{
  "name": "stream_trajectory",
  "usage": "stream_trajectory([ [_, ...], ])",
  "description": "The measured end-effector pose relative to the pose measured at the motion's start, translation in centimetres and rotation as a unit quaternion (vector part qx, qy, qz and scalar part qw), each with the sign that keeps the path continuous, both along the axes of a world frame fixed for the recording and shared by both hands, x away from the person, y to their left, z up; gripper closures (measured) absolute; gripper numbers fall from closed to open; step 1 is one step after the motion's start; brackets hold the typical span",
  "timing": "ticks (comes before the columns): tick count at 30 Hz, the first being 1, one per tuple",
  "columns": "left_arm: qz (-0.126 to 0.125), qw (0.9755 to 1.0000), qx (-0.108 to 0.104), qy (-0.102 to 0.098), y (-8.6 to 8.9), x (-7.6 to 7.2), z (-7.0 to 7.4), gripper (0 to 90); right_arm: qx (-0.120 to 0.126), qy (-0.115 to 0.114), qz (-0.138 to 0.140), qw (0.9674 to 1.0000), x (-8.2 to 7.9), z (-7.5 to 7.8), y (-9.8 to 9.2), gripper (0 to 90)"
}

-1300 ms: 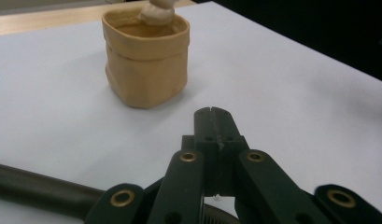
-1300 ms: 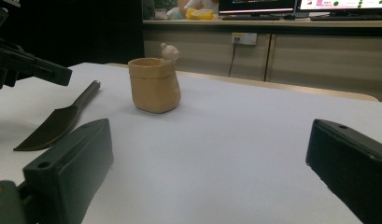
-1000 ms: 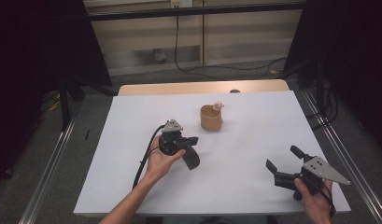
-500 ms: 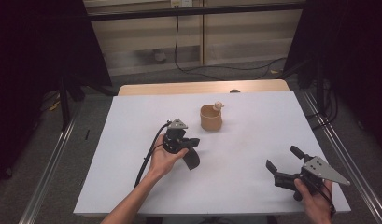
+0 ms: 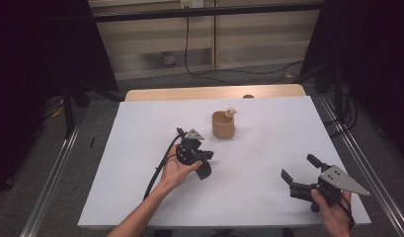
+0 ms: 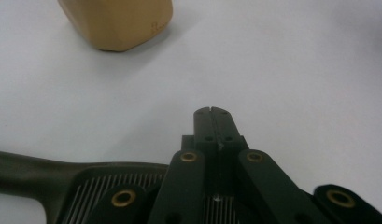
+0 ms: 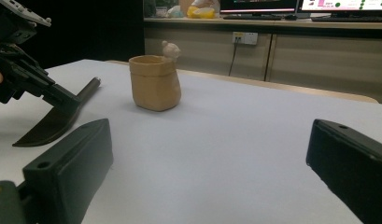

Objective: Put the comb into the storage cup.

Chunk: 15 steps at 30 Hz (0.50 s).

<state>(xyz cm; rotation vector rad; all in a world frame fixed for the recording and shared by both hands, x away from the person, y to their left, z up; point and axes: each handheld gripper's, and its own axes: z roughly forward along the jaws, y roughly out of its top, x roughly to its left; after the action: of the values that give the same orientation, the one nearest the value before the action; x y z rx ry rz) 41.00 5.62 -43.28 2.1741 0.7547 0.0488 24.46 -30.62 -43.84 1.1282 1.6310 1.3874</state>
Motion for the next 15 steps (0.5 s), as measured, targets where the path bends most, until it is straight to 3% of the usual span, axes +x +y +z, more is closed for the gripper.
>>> stream_trajectory([
  [6,-0.008,1.0,0.004,0.001,-0.02,-0.18,0.02,90.0,0.0,0.001,0.002,1.0,-0.04,0.0,0.02,0.0],
  [12,-0.011,0.9997,0.011,0.016,-0.52,-0.12,-0.54,90.0,0.001,0.001,0.003,1.0,0.05,-0.04,0.1,0.0],
  [15,-0.014,0.9994,0.024,0.019,-1.0,-0.17,-0.74,90.0,0.0,0.002,0.005,1.0,0.06,-0.05,0.13,0.0],
])
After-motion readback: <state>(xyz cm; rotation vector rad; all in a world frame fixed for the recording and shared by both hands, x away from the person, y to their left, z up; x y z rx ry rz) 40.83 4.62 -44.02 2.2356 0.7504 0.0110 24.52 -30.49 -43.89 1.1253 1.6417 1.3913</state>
